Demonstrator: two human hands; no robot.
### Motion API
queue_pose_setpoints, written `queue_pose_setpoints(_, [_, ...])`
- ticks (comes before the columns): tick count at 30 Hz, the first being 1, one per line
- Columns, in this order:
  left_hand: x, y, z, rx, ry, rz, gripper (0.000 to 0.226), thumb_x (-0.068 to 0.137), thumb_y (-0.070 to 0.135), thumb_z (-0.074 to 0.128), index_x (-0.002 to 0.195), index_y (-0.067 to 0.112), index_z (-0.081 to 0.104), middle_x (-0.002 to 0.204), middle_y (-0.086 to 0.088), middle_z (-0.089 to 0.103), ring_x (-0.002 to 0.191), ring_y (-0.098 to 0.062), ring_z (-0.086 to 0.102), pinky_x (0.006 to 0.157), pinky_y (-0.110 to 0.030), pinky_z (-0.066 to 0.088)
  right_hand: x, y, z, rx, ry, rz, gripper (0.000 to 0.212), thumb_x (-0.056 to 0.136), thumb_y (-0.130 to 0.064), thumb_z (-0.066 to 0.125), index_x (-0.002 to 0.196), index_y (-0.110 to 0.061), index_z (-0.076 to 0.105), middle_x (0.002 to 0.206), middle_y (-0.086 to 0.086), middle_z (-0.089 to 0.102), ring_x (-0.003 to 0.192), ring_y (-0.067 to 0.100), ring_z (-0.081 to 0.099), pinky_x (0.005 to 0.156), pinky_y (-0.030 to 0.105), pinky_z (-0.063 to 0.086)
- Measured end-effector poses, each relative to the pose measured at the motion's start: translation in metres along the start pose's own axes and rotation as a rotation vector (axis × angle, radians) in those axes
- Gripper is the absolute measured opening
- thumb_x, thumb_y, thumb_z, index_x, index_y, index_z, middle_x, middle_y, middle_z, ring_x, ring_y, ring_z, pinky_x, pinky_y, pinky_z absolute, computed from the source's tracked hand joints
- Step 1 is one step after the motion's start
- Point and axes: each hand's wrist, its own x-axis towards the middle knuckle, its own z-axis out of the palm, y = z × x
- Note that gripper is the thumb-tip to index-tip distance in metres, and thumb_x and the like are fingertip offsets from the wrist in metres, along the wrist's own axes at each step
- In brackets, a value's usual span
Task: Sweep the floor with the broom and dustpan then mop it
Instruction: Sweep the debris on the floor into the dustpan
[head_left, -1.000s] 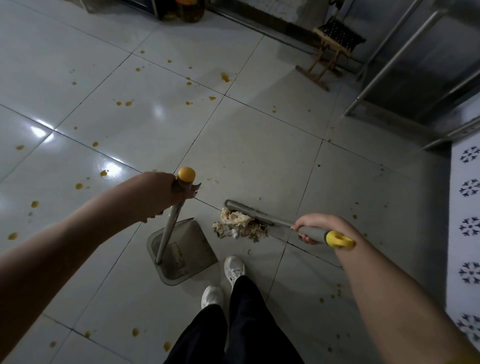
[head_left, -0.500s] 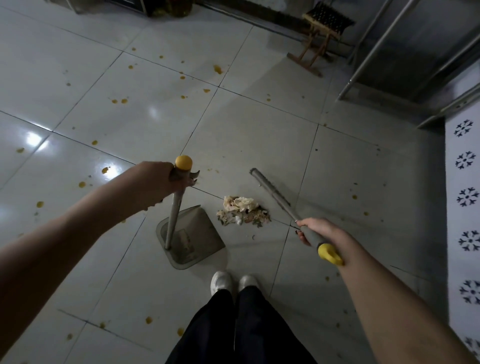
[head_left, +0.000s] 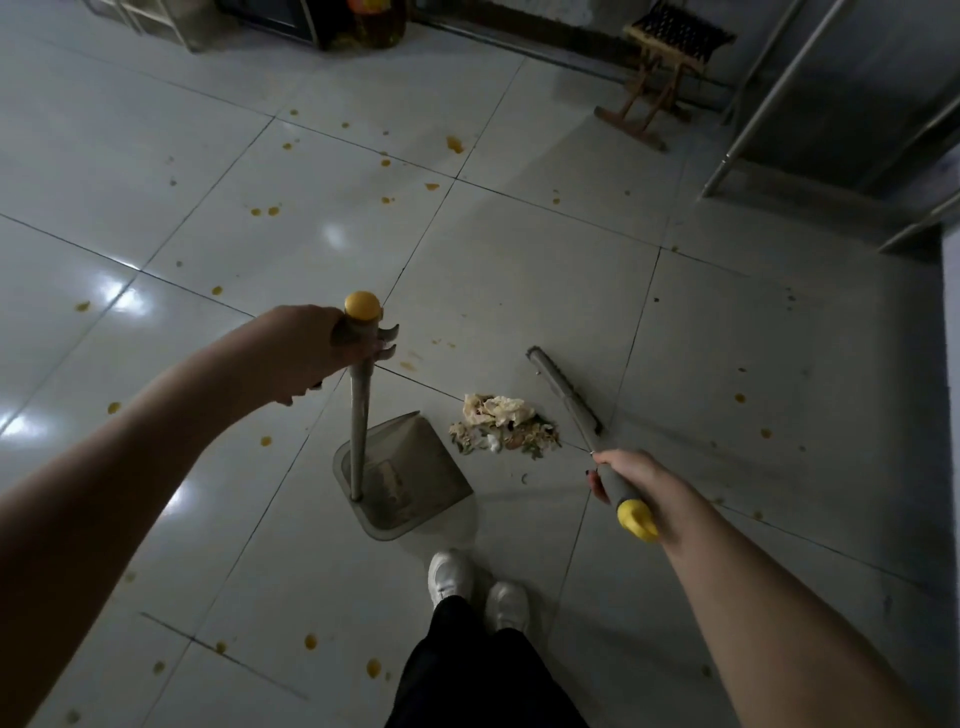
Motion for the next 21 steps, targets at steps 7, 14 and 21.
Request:
queue_pose_setpoints(7, [0.015, 0.001, 0.004, 0.099, 0.047, 0.072, 0.040, 0.091, 0.053, 0.042, 0.094, 0.016, 0.058, 0.062, -0.006, 0.053, 0.051, -0.015, 0.051, 0.038, -0.018, 0.037, 0.003, 0.011, 0.028, -0.218, 0.061, 0.018, 0.018, 0.102, -0.021, 0.039, 0.104, -0.004, 0.045, 0.065, 0.011, 0.049, 0.041, 0.017, 0.048, 0.031, 0.015, 0.040])
queue_pose_setpoints(14, [0.031, -0.011, -0.003, 0.112, 0.024, 0.100, 0.040, 0.088, 0.055, 0.045, 0.067, 0.022, 0.048, 0.060, -0.005, 0.054, 0.048, -0.015, 0.051, 0.037, -0.017, 0.037, -0.019, 0.038, 0.073, -0.367, 0.033, 0.120, 0.034, 0.101, -0.027, 0.039, 0.074, -0.007, 0.046, 0.054, 0.006, 0.053, 0.026, 0.013, 0.048, 0.030, 0.012, 0.036])
queue_pose_setpoints(21, [0.032, -0.040, -0.019, 0.155, -0.016, 0.172, 0.039, 0.087, 0.059, 0.043, 0.068, 0.025, 0.050, 0.057, -0.004, 0.054, 0.045, -0.013, 0.051, 0.035, -0.016, 0.037, -0.038, 0.033, 0.067, -0.050, -0.039, 0.111, 0.035, 0.100, -0.026, 0.042, 0.072, -0.006, 0.043, 0.037, 0.004, 0.047, 0.022, 0.010, 0.043, 0.029, 0.011, 0.036])
